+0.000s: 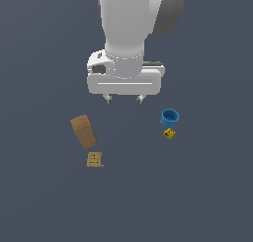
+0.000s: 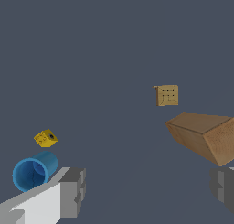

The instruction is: Pick up a designated object from a clutter of objects.

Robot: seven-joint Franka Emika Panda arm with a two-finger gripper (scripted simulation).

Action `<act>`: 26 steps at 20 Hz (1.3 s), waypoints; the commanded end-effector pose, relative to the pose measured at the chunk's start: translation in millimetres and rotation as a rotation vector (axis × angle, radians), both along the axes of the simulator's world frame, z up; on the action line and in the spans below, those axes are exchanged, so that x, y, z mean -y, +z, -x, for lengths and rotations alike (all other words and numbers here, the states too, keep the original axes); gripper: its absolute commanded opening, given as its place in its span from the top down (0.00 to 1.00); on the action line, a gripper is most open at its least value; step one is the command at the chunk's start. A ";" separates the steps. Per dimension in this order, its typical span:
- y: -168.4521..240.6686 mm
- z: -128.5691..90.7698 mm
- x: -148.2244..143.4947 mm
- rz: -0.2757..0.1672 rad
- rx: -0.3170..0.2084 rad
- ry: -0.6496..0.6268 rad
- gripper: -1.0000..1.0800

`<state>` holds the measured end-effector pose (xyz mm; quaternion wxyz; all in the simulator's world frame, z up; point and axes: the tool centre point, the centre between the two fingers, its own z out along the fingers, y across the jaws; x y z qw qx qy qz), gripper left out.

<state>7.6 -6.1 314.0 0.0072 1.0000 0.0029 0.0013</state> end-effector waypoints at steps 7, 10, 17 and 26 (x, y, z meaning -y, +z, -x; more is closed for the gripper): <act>6.5 -3.2 -21.9 -0.016 0.014 0.023 0.04; 10.2 -4.4 -33.7 -0.025 0.021 0.037 0.04; 7.4 -5.1 -29.2 -0.026 0.020 0.015 0.04; -12.8 -9.5 3.5 -0.032 0.016 -0.153 0.04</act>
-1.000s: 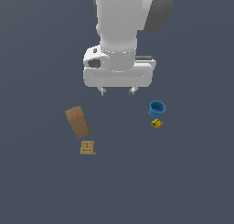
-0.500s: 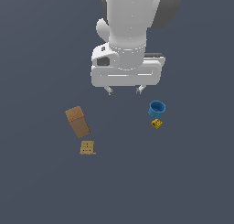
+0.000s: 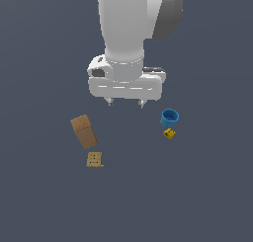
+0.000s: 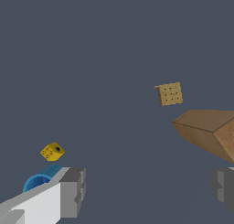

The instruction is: Pick up a designated object from a clutter of objects.

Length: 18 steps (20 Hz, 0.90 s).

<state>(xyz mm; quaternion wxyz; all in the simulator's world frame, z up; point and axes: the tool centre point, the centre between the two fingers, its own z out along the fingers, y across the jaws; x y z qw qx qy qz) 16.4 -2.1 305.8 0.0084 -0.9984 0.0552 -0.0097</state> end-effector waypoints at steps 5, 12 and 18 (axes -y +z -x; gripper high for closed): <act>-24.3 -2.2 40.0 -0.007 -0.008 -0.201 0.04; -58.9 1.6 98.0 -0.010 -0.017 -0.492 0.04; -85.7 10.7 144.0 -0.005 -0.023 -0.720 0.04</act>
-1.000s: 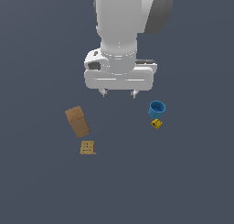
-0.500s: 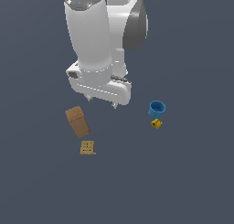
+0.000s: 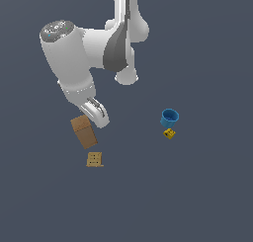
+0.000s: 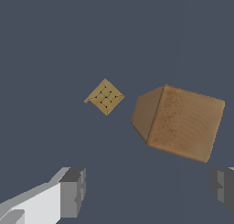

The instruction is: Pick up a designated object from a clutter of objects.

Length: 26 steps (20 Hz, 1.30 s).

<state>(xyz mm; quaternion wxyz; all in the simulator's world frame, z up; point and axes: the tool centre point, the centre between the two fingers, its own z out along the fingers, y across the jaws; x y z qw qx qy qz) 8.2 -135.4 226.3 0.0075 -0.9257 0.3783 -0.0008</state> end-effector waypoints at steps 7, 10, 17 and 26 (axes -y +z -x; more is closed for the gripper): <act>-25.8 12.8 45.0 0.008 -0.007 -0.227 0.04; -30.5 15.7 53.3 0.011 -0.008 -0.269 0.04; -33.3 17.5 57.7 0.012 -0.009 -0.289 0.04; -64.1 18.8 58.2 0.013 -0.009 -0.294 0.04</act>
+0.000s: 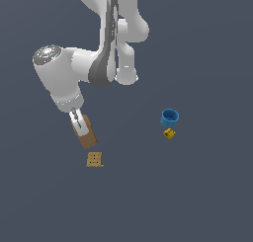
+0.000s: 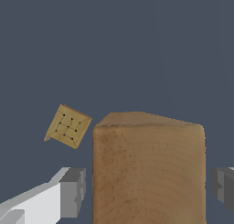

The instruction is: Pick up a designated object from a clutter of objects.

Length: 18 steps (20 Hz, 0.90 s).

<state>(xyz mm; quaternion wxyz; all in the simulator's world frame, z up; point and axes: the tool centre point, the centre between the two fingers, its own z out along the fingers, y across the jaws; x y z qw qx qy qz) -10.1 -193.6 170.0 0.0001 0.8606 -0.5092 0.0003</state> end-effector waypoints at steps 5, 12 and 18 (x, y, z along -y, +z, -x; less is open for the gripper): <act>-24.7 0.3 0.3 0.000 -0.001 -0.003 0.04; -27.3 -0.2 0.4 0.000 0.000 -0.003 1.00; -27.3 -0.2 0.4 0.000 0.000 -0.003 1.00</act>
